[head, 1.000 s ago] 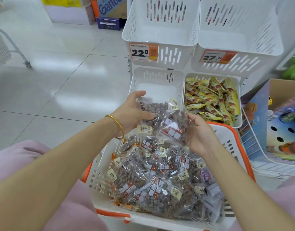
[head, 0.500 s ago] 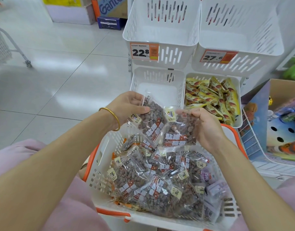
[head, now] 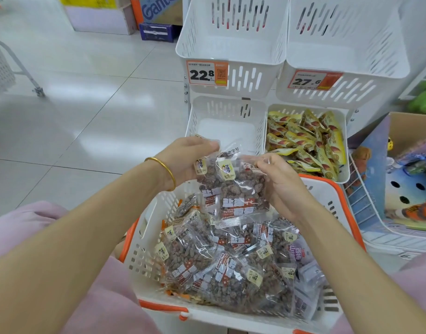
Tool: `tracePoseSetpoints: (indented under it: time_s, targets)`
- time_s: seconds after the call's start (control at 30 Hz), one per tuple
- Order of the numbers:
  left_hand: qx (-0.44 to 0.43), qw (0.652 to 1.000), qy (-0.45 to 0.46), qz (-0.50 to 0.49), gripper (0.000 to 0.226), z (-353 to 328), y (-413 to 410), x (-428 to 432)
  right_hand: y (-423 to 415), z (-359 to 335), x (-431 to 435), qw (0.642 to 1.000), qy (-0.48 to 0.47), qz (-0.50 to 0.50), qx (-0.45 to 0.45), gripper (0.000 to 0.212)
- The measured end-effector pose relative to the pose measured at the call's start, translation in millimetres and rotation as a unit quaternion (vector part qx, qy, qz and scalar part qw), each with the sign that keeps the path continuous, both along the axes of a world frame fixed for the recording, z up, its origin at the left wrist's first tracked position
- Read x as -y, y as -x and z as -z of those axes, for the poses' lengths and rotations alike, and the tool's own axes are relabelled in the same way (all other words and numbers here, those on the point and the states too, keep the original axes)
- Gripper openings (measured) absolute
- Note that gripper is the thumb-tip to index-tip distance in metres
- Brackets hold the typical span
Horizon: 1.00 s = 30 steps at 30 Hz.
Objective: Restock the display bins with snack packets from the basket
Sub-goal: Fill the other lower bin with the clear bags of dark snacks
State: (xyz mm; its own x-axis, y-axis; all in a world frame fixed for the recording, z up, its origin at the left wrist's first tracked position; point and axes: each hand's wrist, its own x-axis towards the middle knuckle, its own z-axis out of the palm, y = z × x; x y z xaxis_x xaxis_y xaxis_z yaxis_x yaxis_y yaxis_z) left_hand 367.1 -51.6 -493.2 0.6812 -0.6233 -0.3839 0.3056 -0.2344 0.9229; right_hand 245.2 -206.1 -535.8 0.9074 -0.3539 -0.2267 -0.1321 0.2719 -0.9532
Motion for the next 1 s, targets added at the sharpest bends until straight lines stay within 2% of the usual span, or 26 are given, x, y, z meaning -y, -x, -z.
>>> tracePoseSetpoints:
  time_s: [0.07, 0.17, 0.27, 0.4, 0.47, 0.53, 0.63, 0.7, 0.73, 0.83, 0.93, 1.0]
  targets:
    - [-0.050, 0.998, 0.025, 0.002, 0.034, -4.0, 0.9, 0.7, -0.8, 2.5, 1.8, 1.000, 0.020, 0.001, 0.010, 0.012]
    - [-0.066, 0.994, -0.009, 0.088, 0.063, -5.3, -0.4, -2.9, -2.5, 5.0, 2.1, 1.000, 0.016, 0.007, 0.024, 0.009]
    - [-0.001, 0.988, -0.042, 0.149, 0.080, -2.1, 5.8, -2.9, -5.2, 8.7, 0.8, 0.999, 0.030, 0.031, 0.017, 0.008]
    - [0.112, 0.980, -0.058, 0.151, 0.099, 4.0, 13.9, -0.3, -4.9, 6.6, -5.2, 0.995, 0.059, 0.067, 0.039, 0.002]
    - [0.193, 0.962, -0.092, 0.171, 0.099, 5.7, 14.0, -0.5, -4.3, 6.6, -7.0, 0.993, 0.083, 0.081, 0.035, 0.009]
    - [0.191, 0.964, -0.092, 0.160, 0.090, 9.1, 11.3, -0.3, -4.8, 8.4, 0.0, 0.994, 0.087, 0.066, 0.009, 0.027]
    - [0.142, 0.979, -0.065, 0.135, 0.081, 14.0, 4.8, -1.1, -6.5, 2.3, 19.4, 0.996, 0.026, -0.078, -0.042, 0.058]
    - [0.149, 0.975, -0.069, 0.150, 0.081, 16.3, -3.7, -0.2, -10.8, -1.1, 28.3, 0.978, 0.013, -0.195, -0.079, 0.064]
    - [0.156, 0.972, -0.075, 0.157, 0.080, 15.6, -8.9, 1.3, -15.6, -1.4, 30.5, 0.970, 0.027, -0.221, -0.096, 0.063]
    - [0.194, 0.965, -0.099, 0.148, 0.082, 19.7, -33.7, 12.8, -42.4, -3.5, 35.7, 0.968, 0.120, -0.185, -0.119, 0.046]
    - [0.249, 0.957, -0.098, 0.108, 0.088, 29.3, -66.7, 30.6, -79.7, -5.6, 48.0, 0.973, 0.189, -0.107, -0.081, 0.053]
    - [0.306, 0.945, -0.096, 0.063, 0.084, 40.8, -94.9, 41.4, -107.4, -2.0, 61.8, 0.958, 0.279, -0.047, -0.039, 0.057]
